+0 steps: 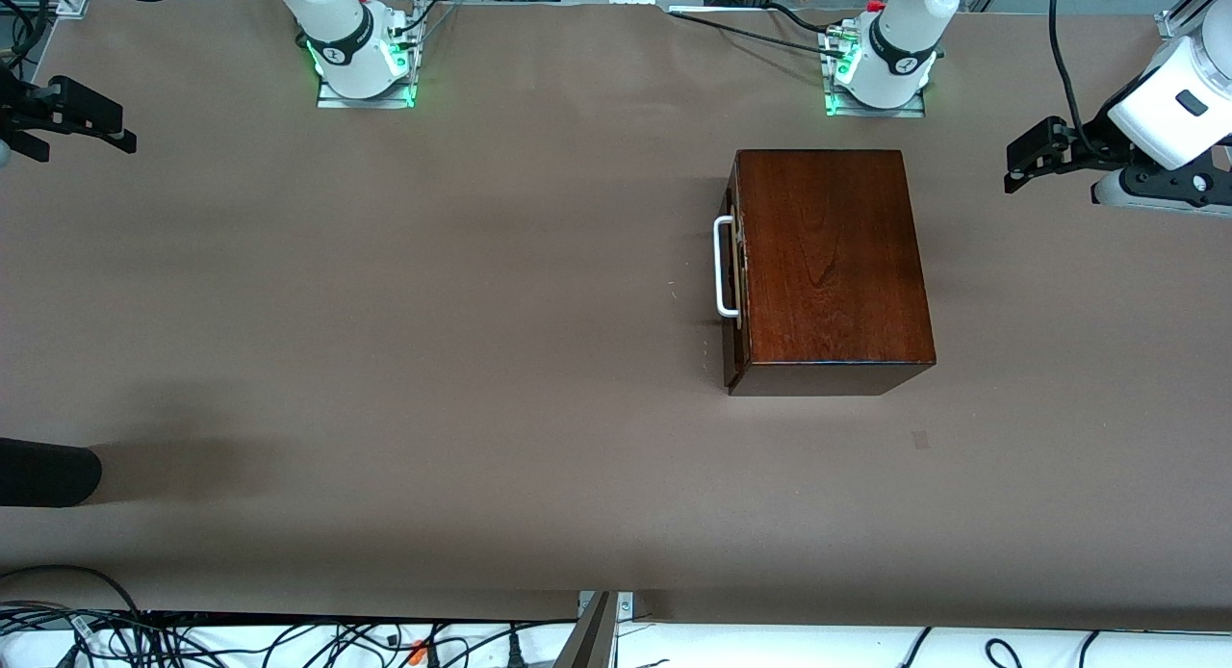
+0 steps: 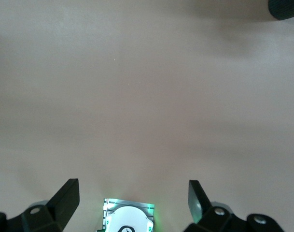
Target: Open drawer, take yellow block, close drawer
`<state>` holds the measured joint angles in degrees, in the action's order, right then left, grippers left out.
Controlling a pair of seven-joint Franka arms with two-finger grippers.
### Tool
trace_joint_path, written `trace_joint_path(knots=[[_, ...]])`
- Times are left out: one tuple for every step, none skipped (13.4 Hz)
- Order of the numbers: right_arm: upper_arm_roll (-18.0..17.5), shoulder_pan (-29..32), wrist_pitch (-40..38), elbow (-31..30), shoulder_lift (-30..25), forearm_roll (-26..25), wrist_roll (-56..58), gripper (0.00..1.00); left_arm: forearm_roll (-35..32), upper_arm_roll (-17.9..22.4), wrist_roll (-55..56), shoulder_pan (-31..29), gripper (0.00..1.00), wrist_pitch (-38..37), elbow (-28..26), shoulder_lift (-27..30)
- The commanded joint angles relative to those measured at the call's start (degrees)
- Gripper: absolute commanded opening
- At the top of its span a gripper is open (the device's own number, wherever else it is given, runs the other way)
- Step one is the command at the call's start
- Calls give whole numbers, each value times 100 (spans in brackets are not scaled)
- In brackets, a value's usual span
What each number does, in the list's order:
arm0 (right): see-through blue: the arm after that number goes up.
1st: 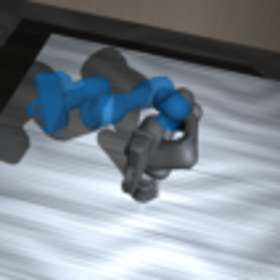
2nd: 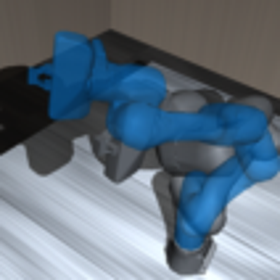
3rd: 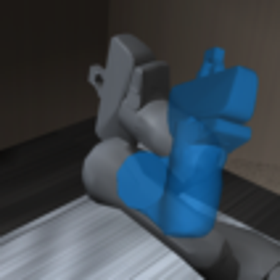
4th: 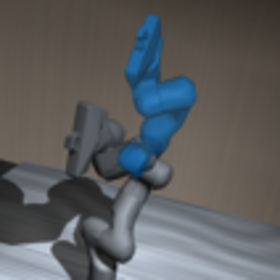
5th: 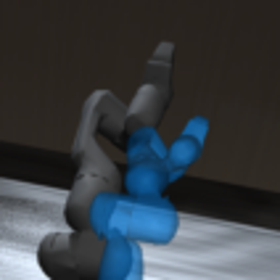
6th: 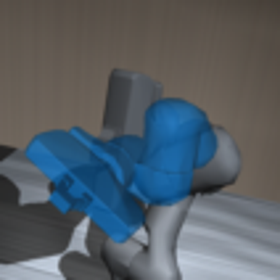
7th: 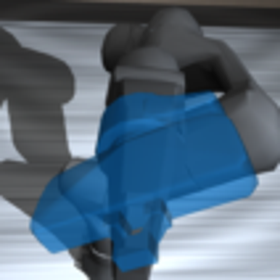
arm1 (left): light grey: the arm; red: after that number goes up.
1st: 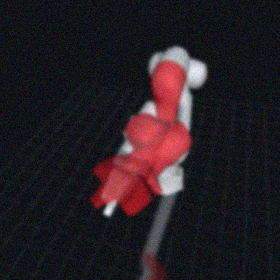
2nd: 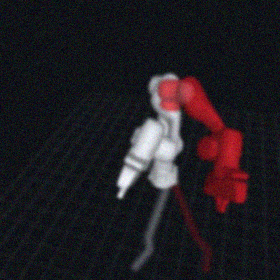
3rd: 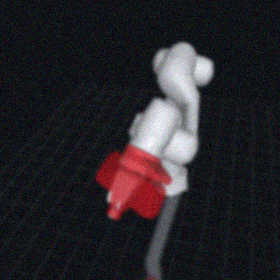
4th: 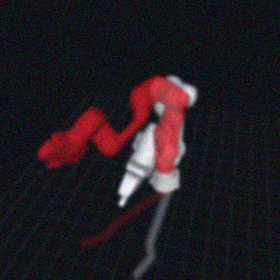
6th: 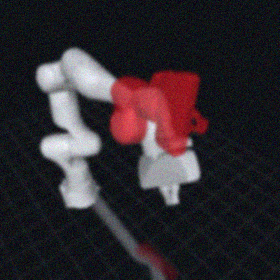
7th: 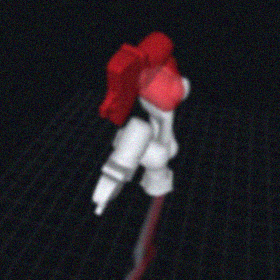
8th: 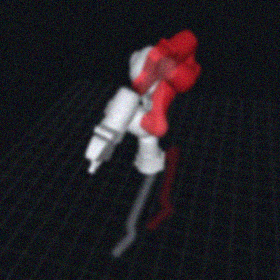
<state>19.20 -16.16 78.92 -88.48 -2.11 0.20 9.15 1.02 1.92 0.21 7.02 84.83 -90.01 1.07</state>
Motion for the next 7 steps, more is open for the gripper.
trace_joint_path(knots=[[-13, -1, -105, 68, -35, 59, 61, 100, -102, -77, -4, -52, 100, -63, 37, 121], [-13, -1, -96, 68, -35, 59, 61, 100, -102, -78, -3, -52, 100, -54, 36, 122], [-13, -1, -96, 68, -35, 59, 61, 100, -102, -78, -3, -52, 100, -45, 36, 122], [-22, -1, -105, 68, -35, 59, 61, 100, -102, -78, -3, -52, 100, -37, 36, 122], [-30, -1, -105, 68, -35, 59, 61, 100, -85, -78, -3, -52, 100, -37, 36, 122], [-39, -10, -96, 77, -35, 68, 61, 100, -41, -78, -12, -60, 100, -37, 36, 122], [-39, -19, -70, 68, -35, 68, 52, 100, -14, -69, -12, -60, 100, -28, 36, 122]])
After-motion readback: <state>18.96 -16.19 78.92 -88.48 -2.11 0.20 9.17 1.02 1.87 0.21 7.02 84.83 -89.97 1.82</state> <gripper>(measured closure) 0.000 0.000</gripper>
